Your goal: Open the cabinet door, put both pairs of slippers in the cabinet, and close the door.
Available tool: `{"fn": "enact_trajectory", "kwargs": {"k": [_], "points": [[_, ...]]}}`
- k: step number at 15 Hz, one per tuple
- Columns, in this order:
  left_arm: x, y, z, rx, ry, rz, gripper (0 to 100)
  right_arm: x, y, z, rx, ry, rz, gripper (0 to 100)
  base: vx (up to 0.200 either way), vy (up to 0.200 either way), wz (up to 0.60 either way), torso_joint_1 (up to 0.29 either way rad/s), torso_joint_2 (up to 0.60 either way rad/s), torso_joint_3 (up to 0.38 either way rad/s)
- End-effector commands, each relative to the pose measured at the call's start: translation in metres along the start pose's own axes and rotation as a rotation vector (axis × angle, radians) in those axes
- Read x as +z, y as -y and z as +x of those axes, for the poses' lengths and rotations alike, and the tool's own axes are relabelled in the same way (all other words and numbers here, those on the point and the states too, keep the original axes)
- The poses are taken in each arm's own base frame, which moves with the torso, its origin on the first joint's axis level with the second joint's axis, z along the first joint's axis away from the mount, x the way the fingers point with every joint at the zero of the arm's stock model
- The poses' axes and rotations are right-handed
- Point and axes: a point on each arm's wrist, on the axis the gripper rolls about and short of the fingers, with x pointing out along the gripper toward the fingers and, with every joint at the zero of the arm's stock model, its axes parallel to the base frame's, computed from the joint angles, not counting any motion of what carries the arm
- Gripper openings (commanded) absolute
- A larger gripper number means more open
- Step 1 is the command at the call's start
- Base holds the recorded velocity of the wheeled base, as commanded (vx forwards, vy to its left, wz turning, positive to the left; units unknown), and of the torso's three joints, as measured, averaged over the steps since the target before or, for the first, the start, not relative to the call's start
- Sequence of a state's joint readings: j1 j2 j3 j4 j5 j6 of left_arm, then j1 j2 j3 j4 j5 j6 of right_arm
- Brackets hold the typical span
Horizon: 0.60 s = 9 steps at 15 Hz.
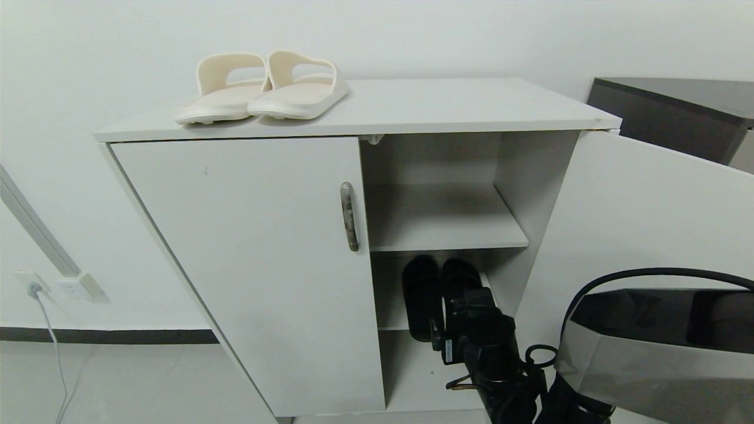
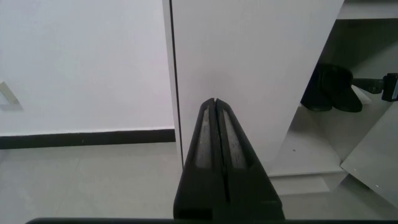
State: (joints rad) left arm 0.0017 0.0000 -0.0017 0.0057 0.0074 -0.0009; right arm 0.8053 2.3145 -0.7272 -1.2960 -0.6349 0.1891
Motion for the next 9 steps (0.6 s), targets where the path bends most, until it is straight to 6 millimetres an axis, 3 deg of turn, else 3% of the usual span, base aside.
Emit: {"fn": "enact_trajectory", "kwargs": {"k": [1, 9], "points": [[-0.0001, 0.0000, 0.0001, 0.000, -0.002, -0.001, 0, 0.0014, -0.0016, -0.0021, 0.006, 0.003, 0.001, 100, -0.200, 0.000, 0.00, 0.002, -0.01, -0.002], [-0.0001, 0.0000, 0.0001, 0.000, -0.002, -0.002, 0, 0.0036, -0.0031, -0.0012, 0.026, 0.007, -0.003, 100, -0.200, 0.000, 0.00, 0.003, 0.00, 0.003]]}}
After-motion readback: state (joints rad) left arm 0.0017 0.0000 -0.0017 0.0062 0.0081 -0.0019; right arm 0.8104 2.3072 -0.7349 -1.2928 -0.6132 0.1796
